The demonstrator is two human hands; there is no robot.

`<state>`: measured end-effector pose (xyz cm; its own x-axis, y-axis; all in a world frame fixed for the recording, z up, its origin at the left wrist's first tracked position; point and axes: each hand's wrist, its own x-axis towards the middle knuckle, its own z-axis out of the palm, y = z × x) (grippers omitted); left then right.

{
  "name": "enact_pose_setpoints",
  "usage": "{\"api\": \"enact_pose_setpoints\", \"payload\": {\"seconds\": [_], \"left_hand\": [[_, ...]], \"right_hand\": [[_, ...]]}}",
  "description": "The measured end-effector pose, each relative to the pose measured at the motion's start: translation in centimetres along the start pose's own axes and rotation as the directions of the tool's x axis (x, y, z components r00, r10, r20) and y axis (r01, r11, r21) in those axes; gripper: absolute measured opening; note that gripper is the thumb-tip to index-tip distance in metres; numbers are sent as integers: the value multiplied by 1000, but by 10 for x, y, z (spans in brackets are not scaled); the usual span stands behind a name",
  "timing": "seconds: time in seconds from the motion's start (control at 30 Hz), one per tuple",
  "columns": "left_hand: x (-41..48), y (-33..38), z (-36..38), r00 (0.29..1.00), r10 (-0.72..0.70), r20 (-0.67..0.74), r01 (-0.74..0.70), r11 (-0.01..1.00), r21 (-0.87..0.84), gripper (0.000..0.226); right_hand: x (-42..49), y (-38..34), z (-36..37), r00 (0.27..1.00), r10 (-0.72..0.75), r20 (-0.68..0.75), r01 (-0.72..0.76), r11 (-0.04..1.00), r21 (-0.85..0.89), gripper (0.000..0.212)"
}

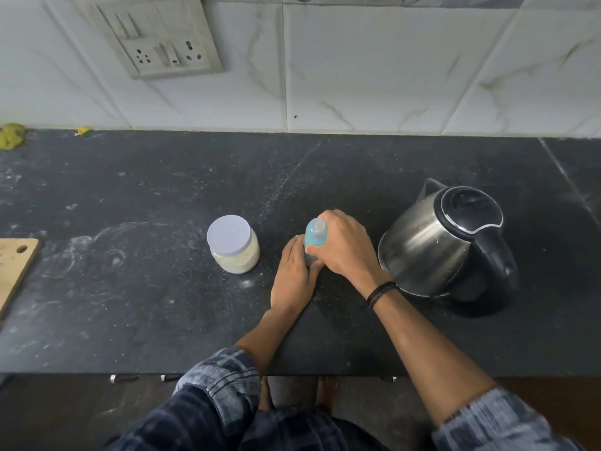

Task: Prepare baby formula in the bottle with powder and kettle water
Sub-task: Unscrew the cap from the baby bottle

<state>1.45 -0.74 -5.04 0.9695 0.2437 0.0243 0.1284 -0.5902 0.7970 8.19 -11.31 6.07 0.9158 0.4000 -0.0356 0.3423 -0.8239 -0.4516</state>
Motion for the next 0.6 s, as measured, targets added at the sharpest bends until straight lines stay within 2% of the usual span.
{"api": "enact_pose_setpoints", "payload": {"seconds": [0.27,0.6], "left_hand": [[2,-1,0,998,64,-27,-63,997,55,63],[0,4,-3,997,74,-34,-73,997,18,64]], "right_hand": [[3,-2,-6,999,-15,34,15,1000,-23,55],[7,-3,-10,996,-11,93,14,999,-30,59]]}}
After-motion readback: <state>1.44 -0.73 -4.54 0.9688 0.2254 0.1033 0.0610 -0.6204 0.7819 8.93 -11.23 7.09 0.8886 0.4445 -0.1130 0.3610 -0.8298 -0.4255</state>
